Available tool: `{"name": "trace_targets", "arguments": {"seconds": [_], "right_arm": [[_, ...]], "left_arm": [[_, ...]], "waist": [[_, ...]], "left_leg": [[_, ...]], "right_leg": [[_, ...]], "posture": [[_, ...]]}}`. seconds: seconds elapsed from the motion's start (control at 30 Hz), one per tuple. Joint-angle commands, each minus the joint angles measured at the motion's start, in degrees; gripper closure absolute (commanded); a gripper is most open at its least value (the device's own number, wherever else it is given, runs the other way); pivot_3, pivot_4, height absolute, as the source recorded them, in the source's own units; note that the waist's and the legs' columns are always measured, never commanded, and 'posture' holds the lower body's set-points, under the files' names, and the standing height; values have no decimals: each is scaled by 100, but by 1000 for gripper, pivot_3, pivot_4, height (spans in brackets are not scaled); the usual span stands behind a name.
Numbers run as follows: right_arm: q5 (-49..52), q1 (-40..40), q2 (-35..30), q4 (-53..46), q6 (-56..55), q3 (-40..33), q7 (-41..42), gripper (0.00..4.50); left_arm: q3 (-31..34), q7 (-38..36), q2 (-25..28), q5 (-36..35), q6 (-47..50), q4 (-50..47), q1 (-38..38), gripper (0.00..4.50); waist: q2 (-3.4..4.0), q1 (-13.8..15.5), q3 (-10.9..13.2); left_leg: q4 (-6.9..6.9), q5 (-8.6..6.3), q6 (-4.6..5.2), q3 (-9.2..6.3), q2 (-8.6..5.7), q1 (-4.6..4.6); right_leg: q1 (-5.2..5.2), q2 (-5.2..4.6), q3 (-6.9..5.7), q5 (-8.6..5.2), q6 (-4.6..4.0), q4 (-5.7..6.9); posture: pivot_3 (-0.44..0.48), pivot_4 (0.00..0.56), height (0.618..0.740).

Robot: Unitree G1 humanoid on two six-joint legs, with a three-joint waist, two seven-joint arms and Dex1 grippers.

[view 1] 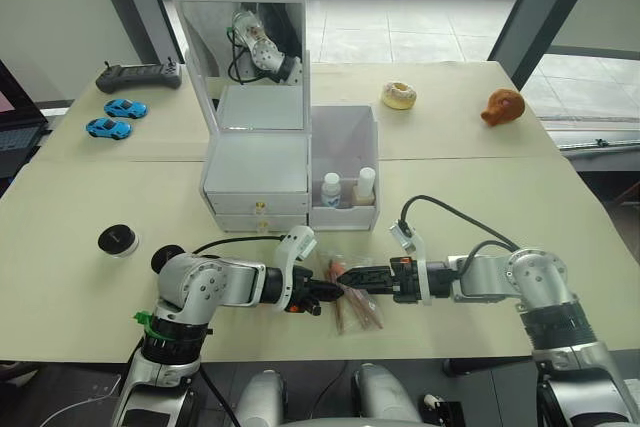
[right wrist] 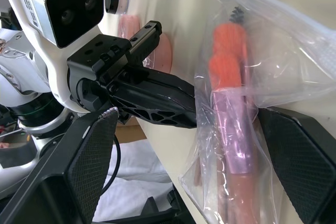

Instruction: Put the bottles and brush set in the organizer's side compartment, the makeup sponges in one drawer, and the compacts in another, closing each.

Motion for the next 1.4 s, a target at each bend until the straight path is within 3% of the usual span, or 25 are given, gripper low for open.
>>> {"name": "trace_targets", "arguments": {"seconds": [0.03, 0.07, 0.4, 0.47, 0.7, 0.87, 1.1, 1.17, 1.23, 1.27, 1.4], "right_arm": [[-585, 43, 229, 223, 132, 141, 10, 411], [-696, 44, 278, 258, 146, 123, 18, 588], [-1520, 233, 415, -115, 314, -179, 242, 4045], [-1635, 268, 384, -263, 330, -254, 272, 4478], [-1474, 108, 259, -972, 435, -995, 208, 4494], [-1245, -1, 28, -1498, 625, -1471, 121, 4494], [-795, -646, -652, -2945, -223, -2275, 848, 4494], [-696, -874, -634, -3098, -761, -2494, 1312, 4494], [-1049, -1172, -713, -3068, -1169, -2388, 1634, 4494], [-1449, -1351, -747, -2986, -1488, -2209, 1850, 4494], [-3768, -2726, -496, -1330, -3463, -817, 2920, 4494]], "left_arm": [[-60, 217, -21, 200, 90, 41, 85, 4500], [-56, 220, -26, 200, 88, 40, 85, 4500], [75, 240, -118, 167, 91, 39, 142, 4500], [129, 235, -148, 158, 80, 47, 160, 4500], [693, -174, -132, -138, -745, -516, 601, 4500], [664, -924, 542, -196, -1738, -1346, 954, 4500], [1974, -1909, 1301, -781, -3054, -2069, 1179, 4500], [2449, -2286, 1537, -1472, -3097, -2081, 1183, 4500], [2765, -2626, 2070, -2464, -2620, -1953, 1207, 4500], [2798, -2679, 2271, -2636, -2523, -1879, 1189, 4500], [2693, -2072, 2367, -1991, -3063, -1394, 680, 4500]], "waist": [[-5, -1, -6], [-8, -2, -9], [-14, 9, -22], [-15, 29, -32], [-8, 41, -24], [5, 54, -8], [27, 47, 39], [19, 41, 42], [15, 28, 45], [16, 28, 47], [43, 19, 62]], "left_leg": [[-2, 0, 0, 0, 1, 1], [-2, 0, 0, -1, 1, 1], [-3, 0, -1, -2, 1, 1], [-3, 0, -1, -4, -1, 4], [1, -8, -14, -4, -4, -7], [0, -11, -21, -3, -5, -10], [-1, -13, -23, -1, -3, -12], [-3, -13, -23, -1, 1, -10], [-6, -13, -23, -1, 9, -9], [-6, -13, -23, 0, 12, -10], [-3, -13, -23, 12, 5, -3]], "right_leg": [[0, 0, 0, 0, 0, 0], [0, 1, 0, 0, 0, 0], [-1, 0, -1, 0, 0, -3], [-1, -2, -3, 0, 1, -8], [-19, -9, -4, 0, 0, -10], [-23, -12, -3, 1, -2, -13], [-23, -11, -3, -1, 1, -23], [-21, -8, -5, -18, 29, -31], [-14, -2, -7, -22, 37, -49], [-16, -2, -7, -23, 38, -51], [-15, -10, -1, -13, 45, -61]], "posture": [[0, 150, 740], [0, 150, 740], [0, 150, 740], [0, 150, 740], [0, 150, 740], [0, 150, 740], [0, 150, 740], [0, 150, 740], [0, 150, 740], [0, 150, 740], [0, 150, 740]]}}
